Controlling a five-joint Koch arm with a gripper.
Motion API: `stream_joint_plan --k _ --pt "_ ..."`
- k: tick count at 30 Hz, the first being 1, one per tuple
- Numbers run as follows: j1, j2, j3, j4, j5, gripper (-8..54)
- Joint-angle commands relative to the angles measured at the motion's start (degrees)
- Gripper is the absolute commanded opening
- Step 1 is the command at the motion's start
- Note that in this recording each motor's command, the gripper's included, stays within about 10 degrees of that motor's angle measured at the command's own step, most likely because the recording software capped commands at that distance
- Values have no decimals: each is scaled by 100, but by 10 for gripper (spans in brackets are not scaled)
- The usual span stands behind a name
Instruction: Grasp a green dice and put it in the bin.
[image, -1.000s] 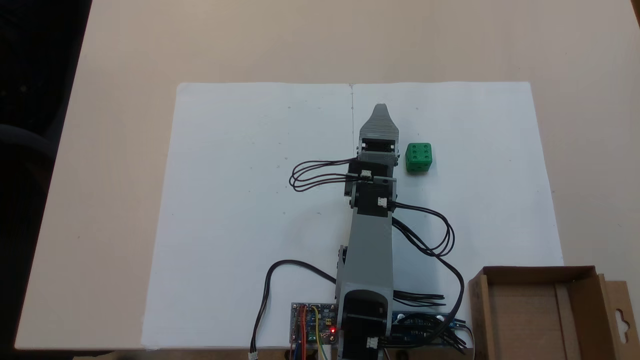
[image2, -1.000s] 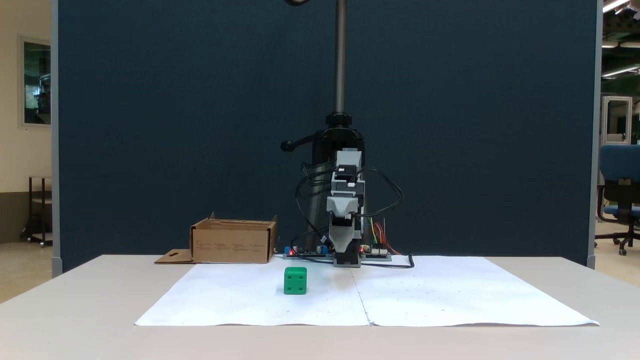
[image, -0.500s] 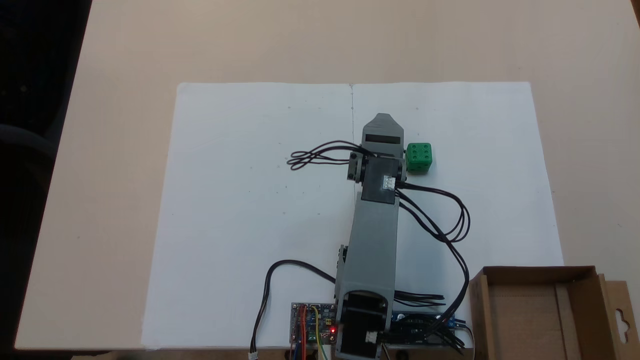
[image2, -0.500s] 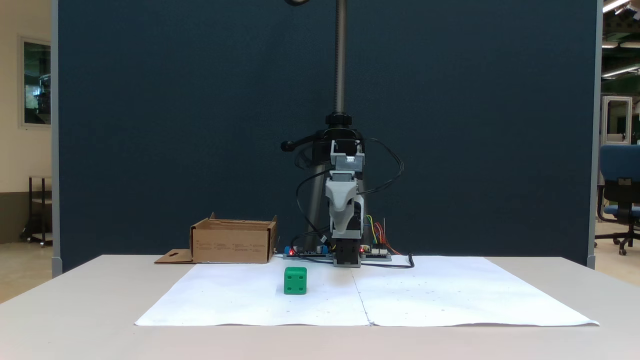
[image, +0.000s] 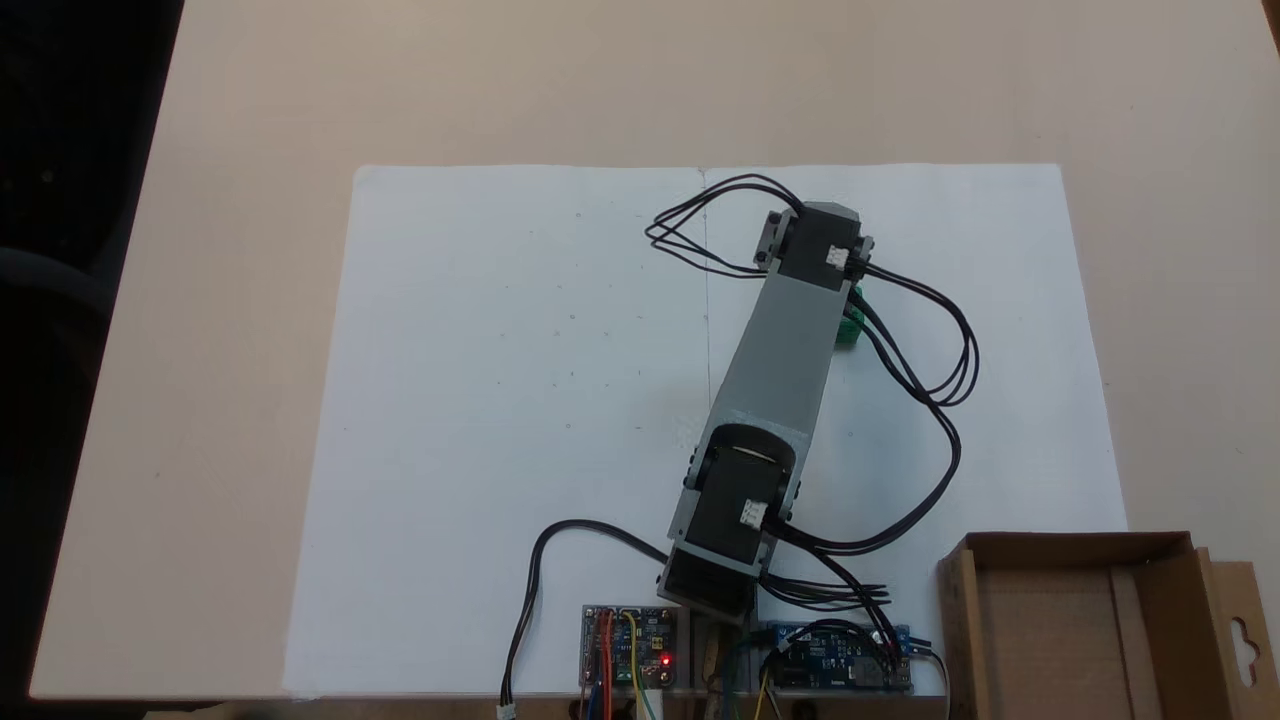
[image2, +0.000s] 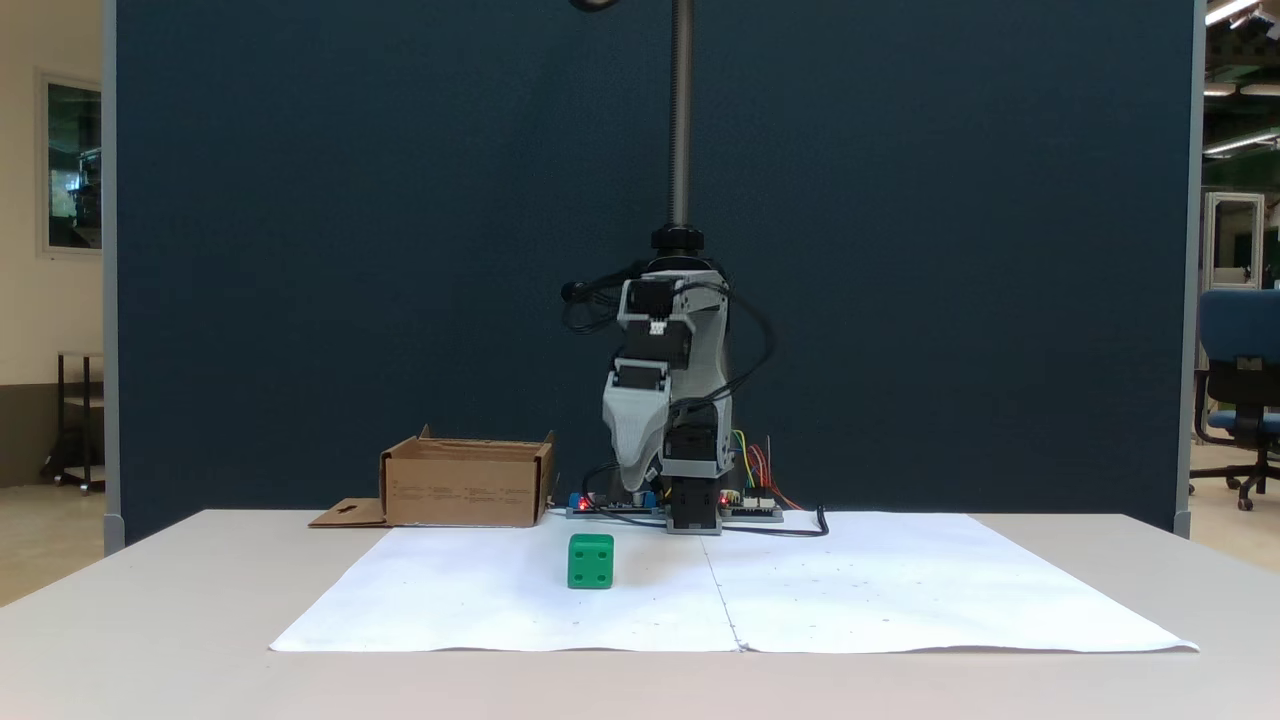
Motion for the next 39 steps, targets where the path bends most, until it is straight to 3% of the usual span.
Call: stream_joint_plan --k 1,13,39 --pt "167 -9 -299 202 -668 434" --pt "1011 -378 -545 475 -1591 434" --pt "782 -1635 -615 141 -1608 432"
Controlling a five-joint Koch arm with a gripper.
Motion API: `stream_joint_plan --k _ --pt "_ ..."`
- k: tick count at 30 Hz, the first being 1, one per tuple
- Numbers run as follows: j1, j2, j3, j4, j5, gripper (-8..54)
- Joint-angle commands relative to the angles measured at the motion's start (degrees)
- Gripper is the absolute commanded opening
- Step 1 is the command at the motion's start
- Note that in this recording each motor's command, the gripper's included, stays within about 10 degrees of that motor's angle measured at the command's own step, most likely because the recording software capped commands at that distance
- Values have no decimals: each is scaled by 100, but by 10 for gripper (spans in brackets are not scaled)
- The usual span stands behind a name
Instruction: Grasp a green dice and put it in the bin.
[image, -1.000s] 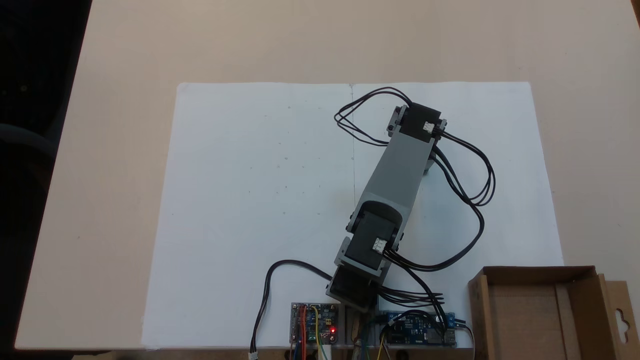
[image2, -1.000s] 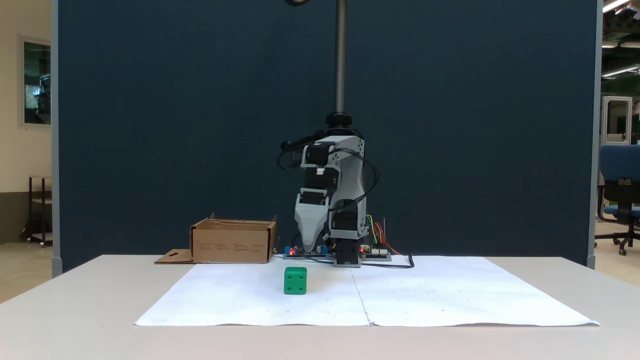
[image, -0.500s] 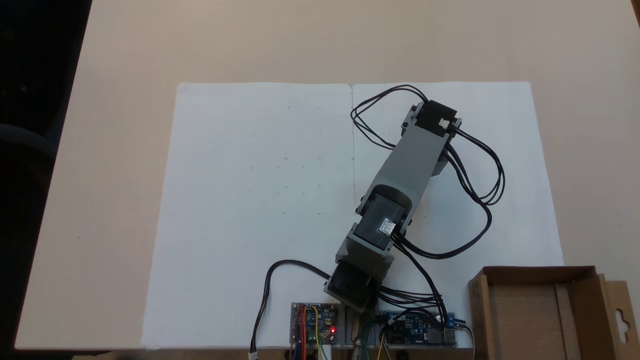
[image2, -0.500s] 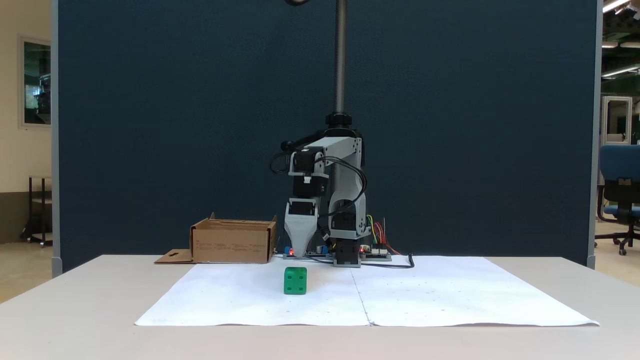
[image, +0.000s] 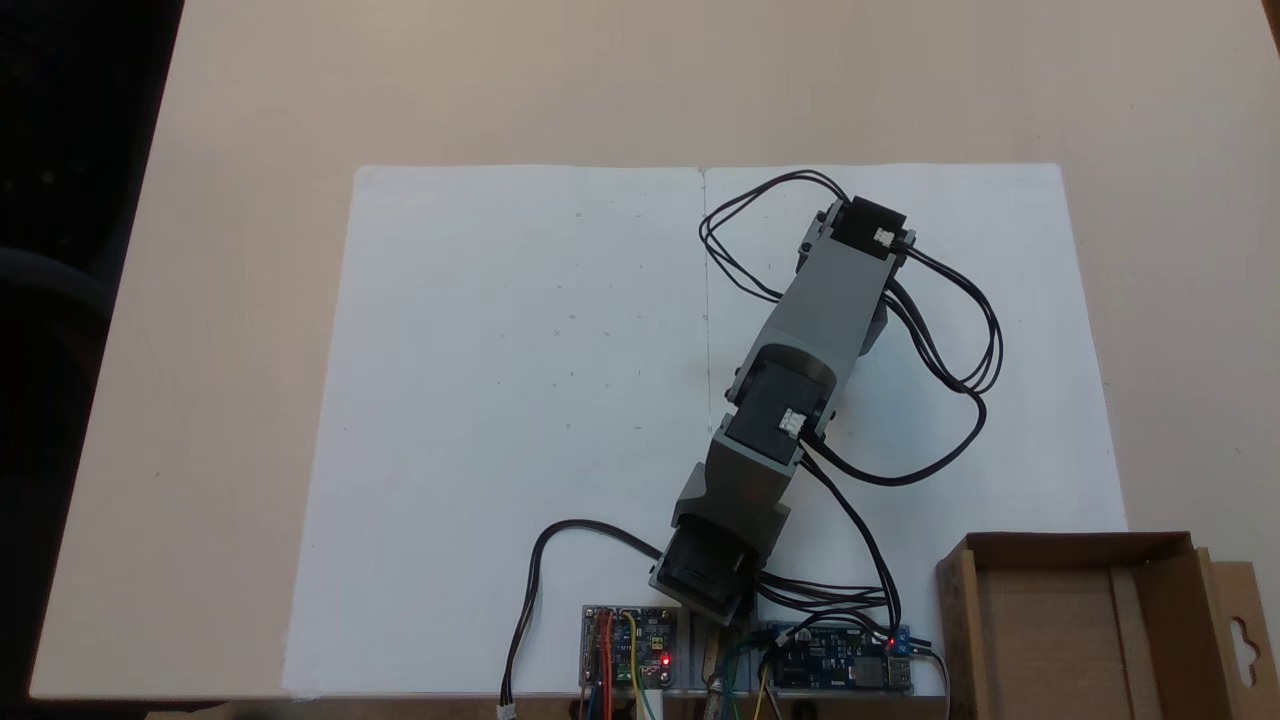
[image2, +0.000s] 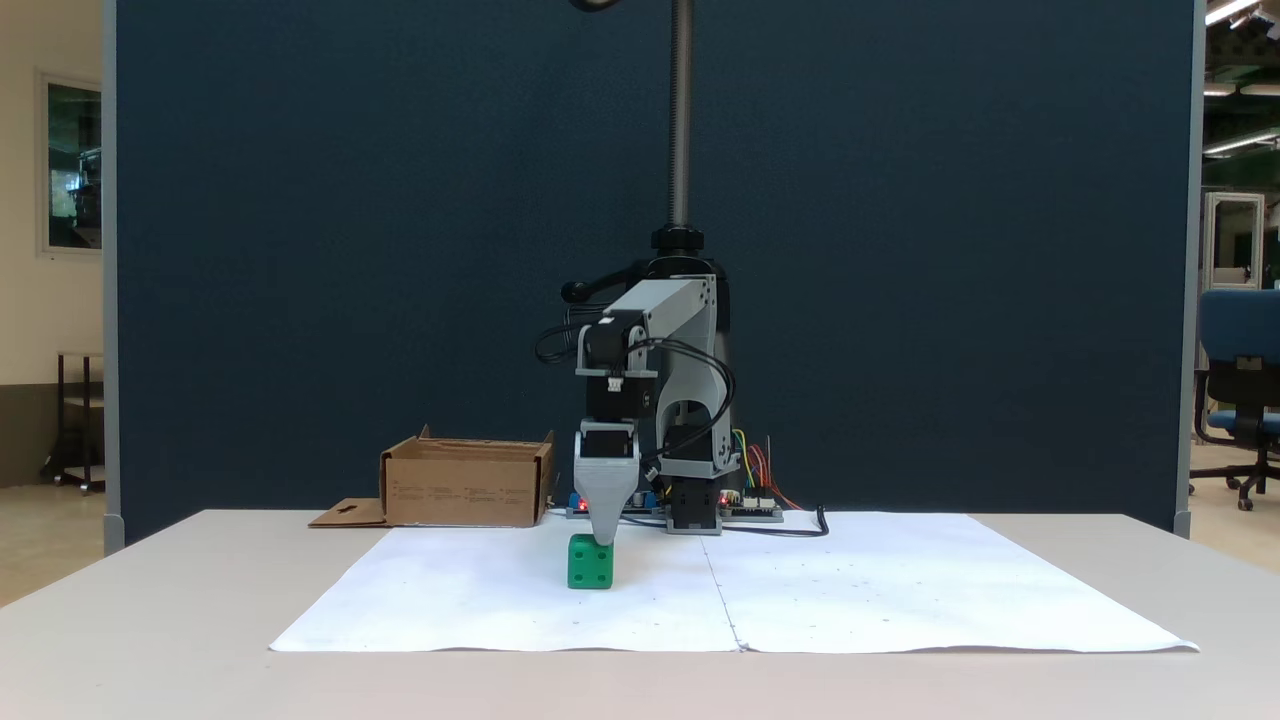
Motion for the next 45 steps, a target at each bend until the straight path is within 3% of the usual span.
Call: stream_joint_plan --k 1,45 --pt "26 26 -343 -149 -404 432" --pt "176 -571 -703 -396 457 414"
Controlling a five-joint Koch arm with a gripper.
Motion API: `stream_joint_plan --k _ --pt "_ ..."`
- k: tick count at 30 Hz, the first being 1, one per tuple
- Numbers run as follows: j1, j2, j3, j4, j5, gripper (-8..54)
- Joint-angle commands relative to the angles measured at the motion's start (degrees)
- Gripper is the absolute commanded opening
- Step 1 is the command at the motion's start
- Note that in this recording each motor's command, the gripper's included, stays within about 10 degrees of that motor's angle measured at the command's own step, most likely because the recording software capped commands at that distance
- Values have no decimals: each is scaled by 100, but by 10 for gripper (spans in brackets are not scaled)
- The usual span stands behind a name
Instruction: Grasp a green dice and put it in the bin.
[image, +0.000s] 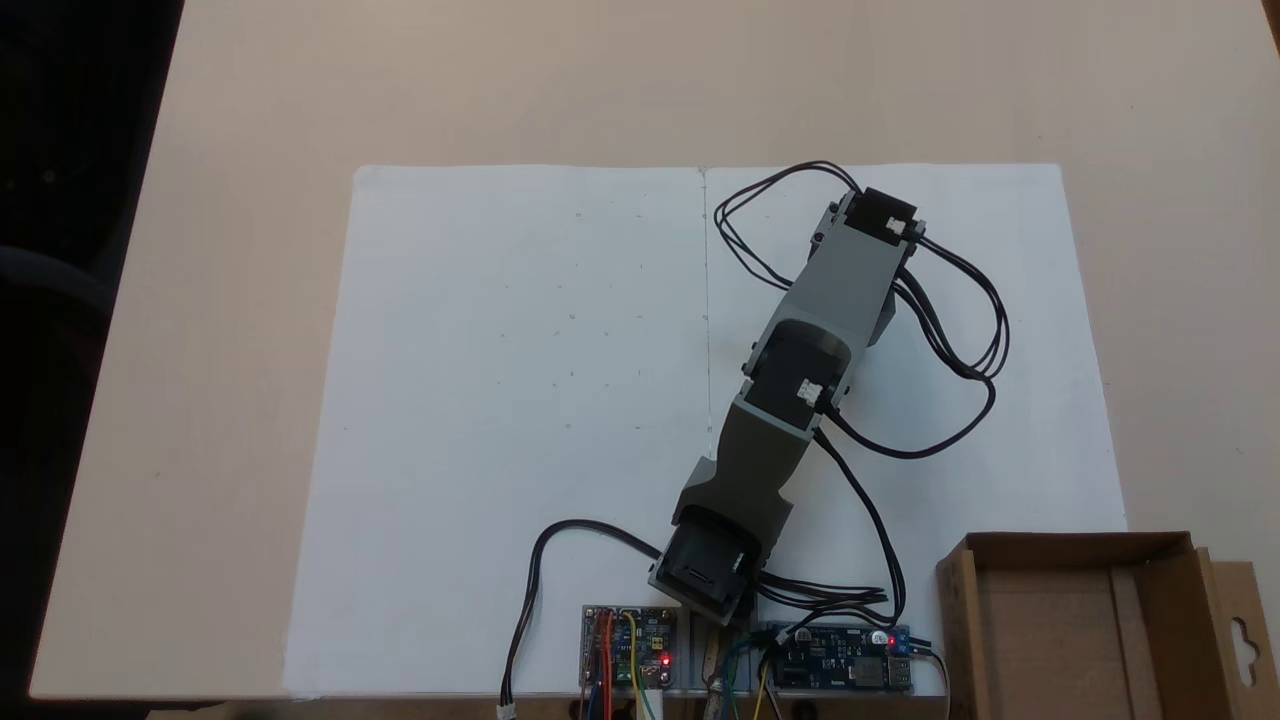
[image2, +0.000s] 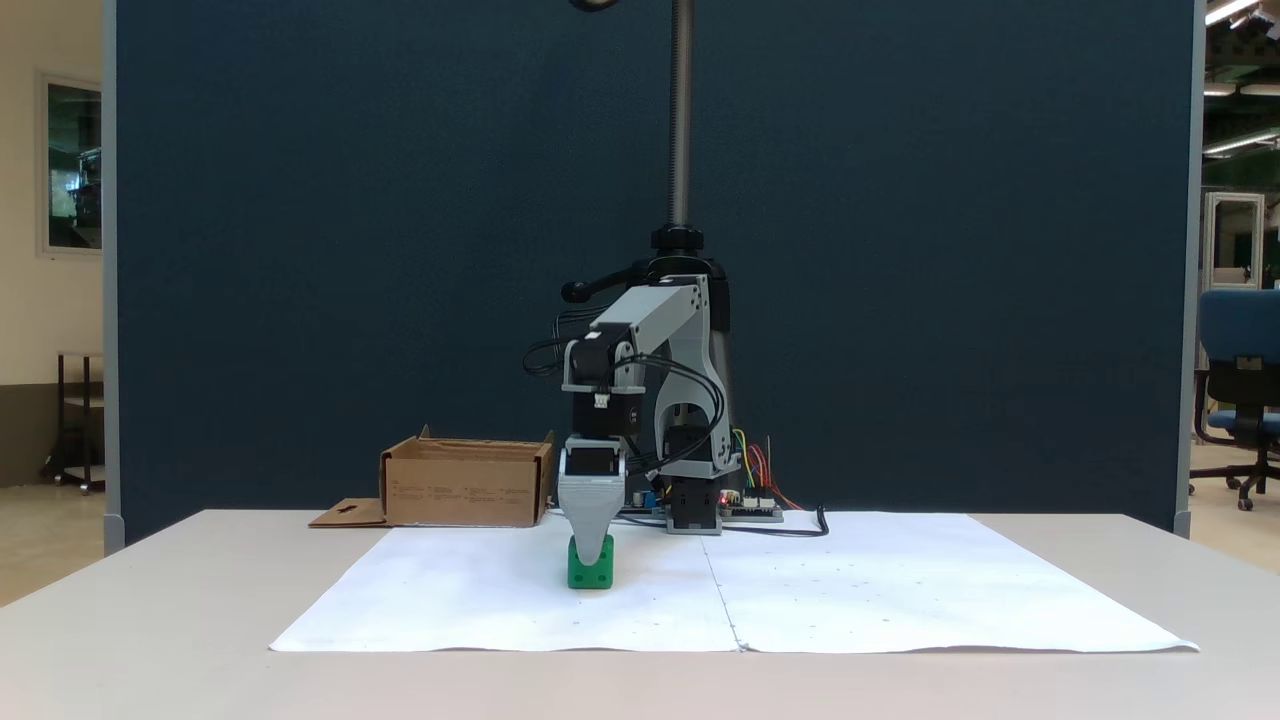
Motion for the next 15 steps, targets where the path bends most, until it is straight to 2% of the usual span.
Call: stream_joint_plan --k 1,15 --pt "79 -9 -237 -185 272 414" --pt "70 -246 -193 -220 448 414"
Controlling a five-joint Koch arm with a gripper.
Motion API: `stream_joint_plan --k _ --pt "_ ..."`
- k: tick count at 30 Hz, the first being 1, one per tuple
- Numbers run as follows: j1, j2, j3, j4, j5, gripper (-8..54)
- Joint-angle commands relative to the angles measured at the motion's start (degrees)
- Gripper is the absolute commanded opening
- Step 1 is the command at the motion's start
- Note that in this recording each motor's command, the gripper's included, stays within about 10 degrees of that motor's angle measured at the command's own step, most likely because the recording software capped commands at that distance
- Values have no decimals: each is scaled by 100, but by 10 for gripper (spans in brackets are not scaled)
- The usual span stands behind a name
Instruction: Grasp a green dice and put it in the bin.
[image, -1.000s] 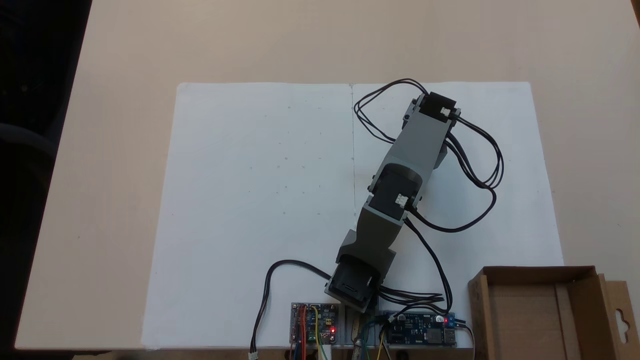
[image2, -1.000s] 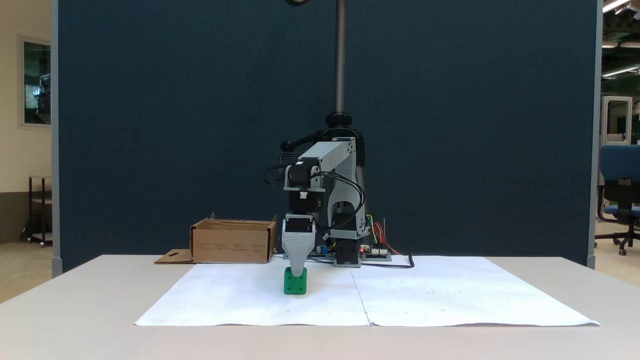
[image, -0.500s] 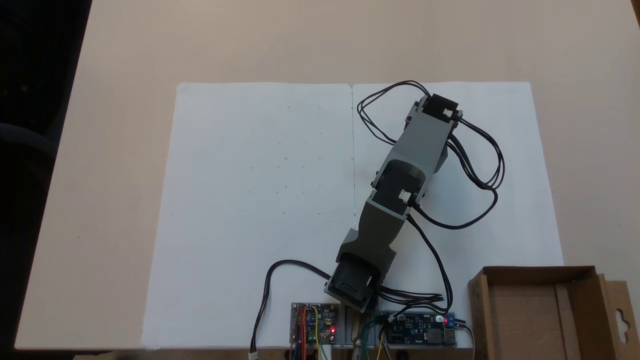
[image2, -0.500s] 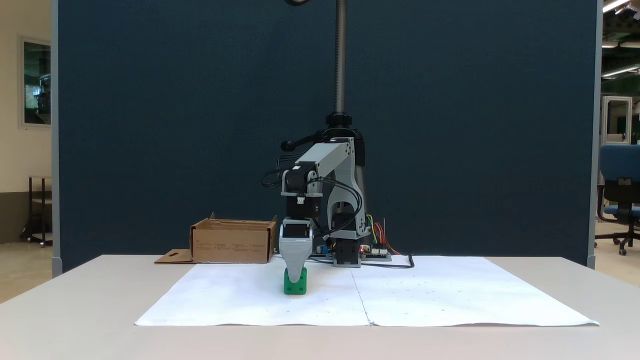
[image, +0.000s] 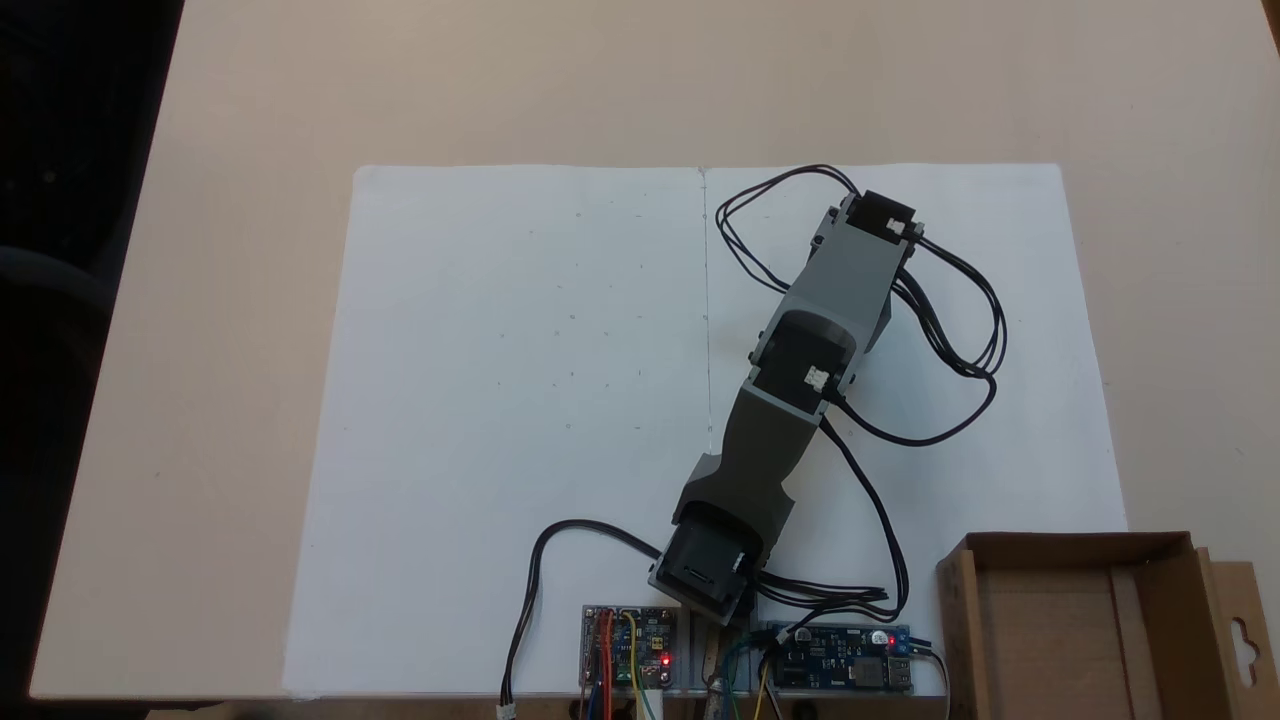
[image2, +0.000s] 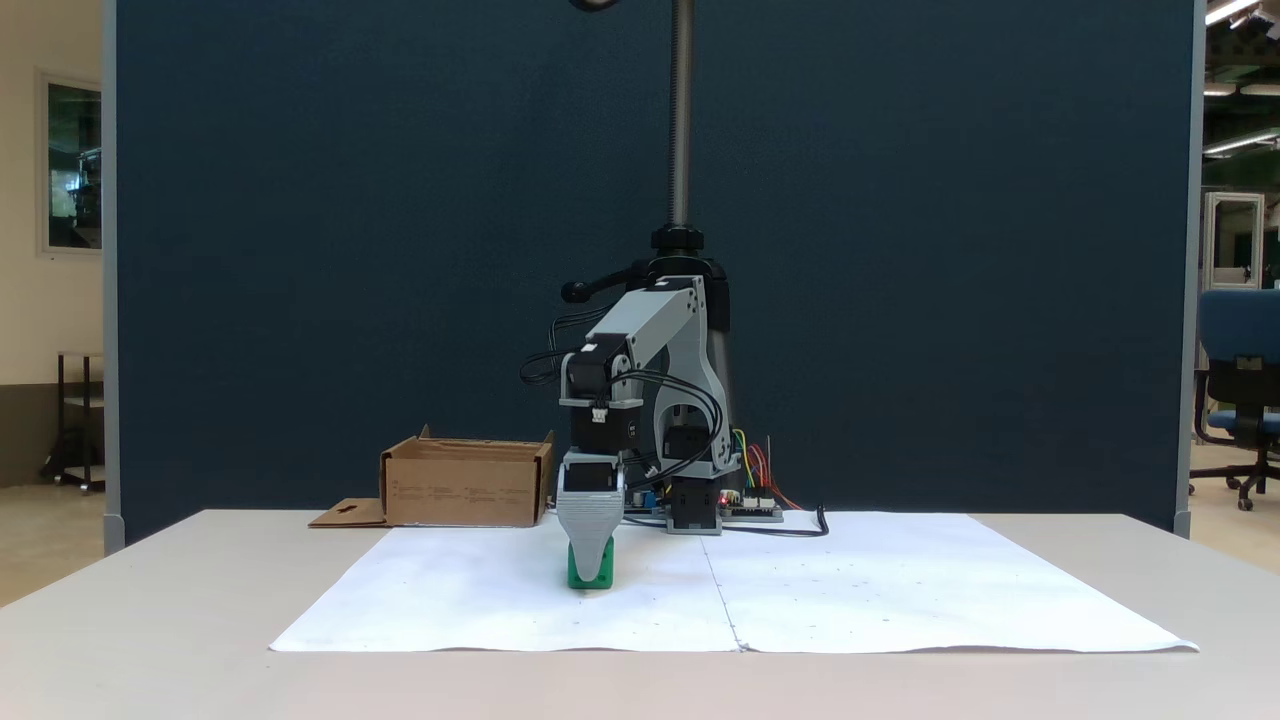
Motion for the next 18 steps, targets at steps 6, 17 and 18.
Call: stream_joint_plan --k 6,17,18 --pt "70 18 -202 -360 211 414" --pt "97 -97 -202 -475 202 414" --pt "97 -97 -202 -483 202 414"
